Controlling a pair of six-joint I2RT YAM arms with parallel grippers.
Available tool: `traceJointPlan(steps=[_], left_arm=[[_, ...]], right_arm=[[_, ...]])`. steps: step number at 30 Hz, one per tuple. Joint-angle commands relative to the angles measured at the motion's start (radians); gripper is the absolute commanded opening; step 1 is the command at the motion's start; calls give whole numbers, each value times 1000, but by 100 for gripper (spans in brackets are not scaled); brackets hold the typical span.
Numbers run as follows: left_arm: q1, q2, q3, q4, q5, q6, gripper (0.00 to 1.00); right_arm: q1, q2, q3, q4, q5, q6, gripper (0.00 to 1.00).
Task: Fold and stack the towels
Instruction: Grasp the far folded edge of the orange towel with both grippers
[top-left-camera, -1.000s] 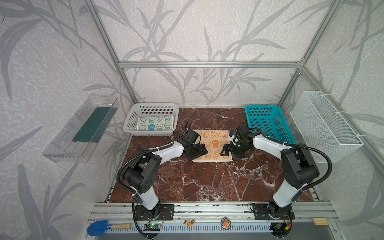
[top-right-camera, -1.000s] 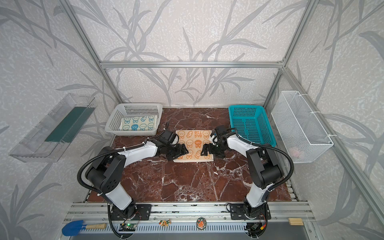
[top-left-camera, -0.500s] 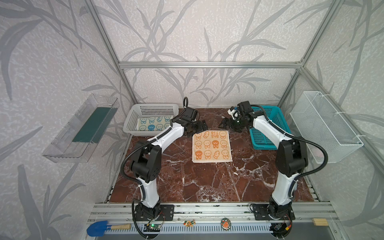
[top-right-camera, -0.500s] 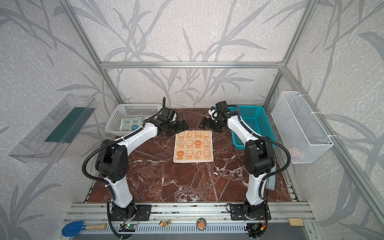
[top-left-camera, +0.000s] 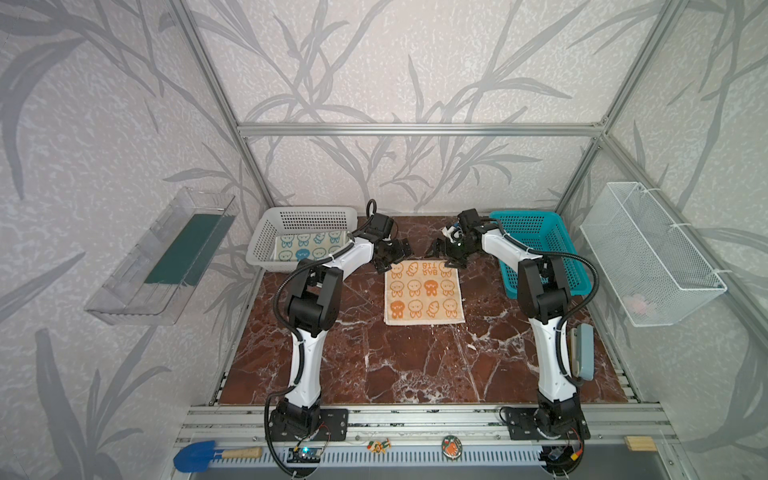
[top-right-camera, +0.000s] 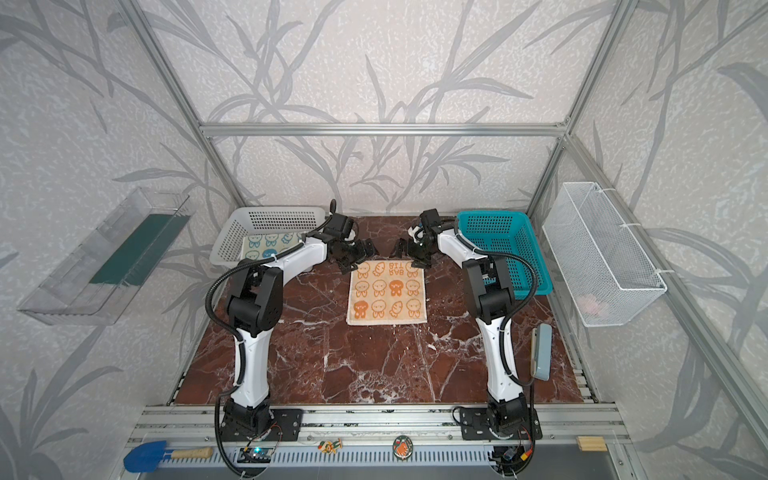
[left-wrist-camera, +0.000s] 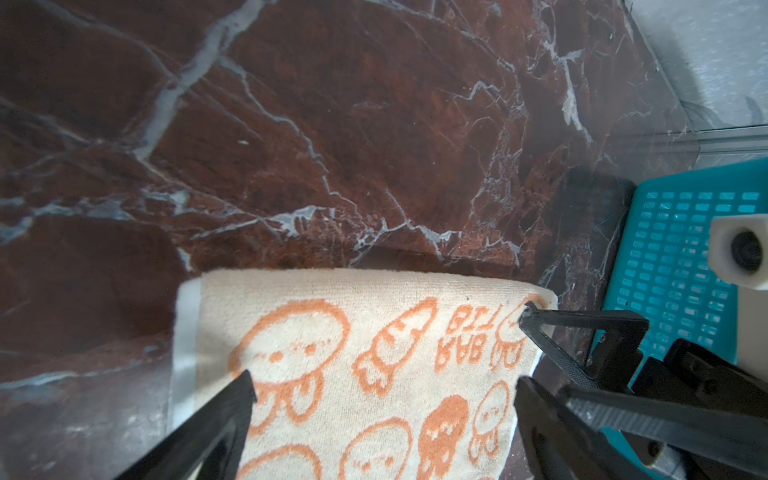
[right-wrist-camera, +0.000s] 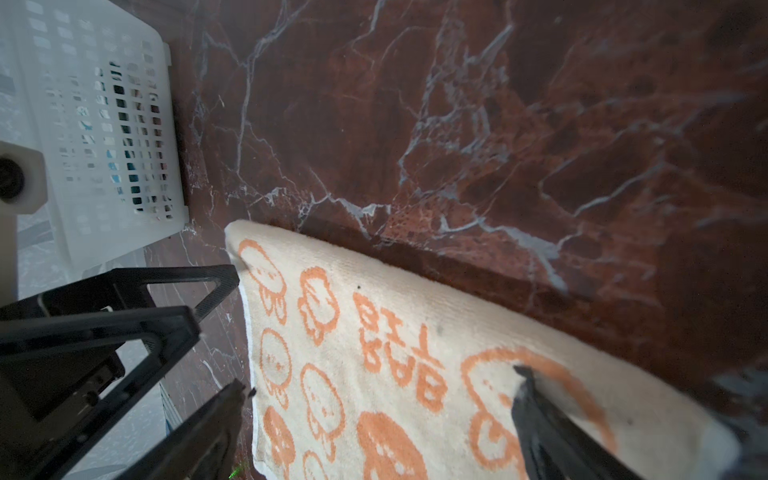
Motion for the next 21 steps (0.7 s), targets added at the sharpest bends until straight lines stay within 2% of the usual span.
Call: traceJointPlan(steps=[1,9,14,18,21], left_arm=[[32,21,-26,15,-11,8,99],[50,60,-21,-31,-33,67,99],[49,15,-2,-38,-52,83,99],[35,-63,25,-28,-84,127,99],[30,-87,42,21,-56,102,99]], right_arm=[[-14,32,30,-7,-18,-4,99],[-25,41,40,-62,-13,-68,99],[-26,4,70,-115,-13,-111,99],[-26,-51,57,-92,-32,-121,99],[-28,-71,55,-73,-44,-109,99]])
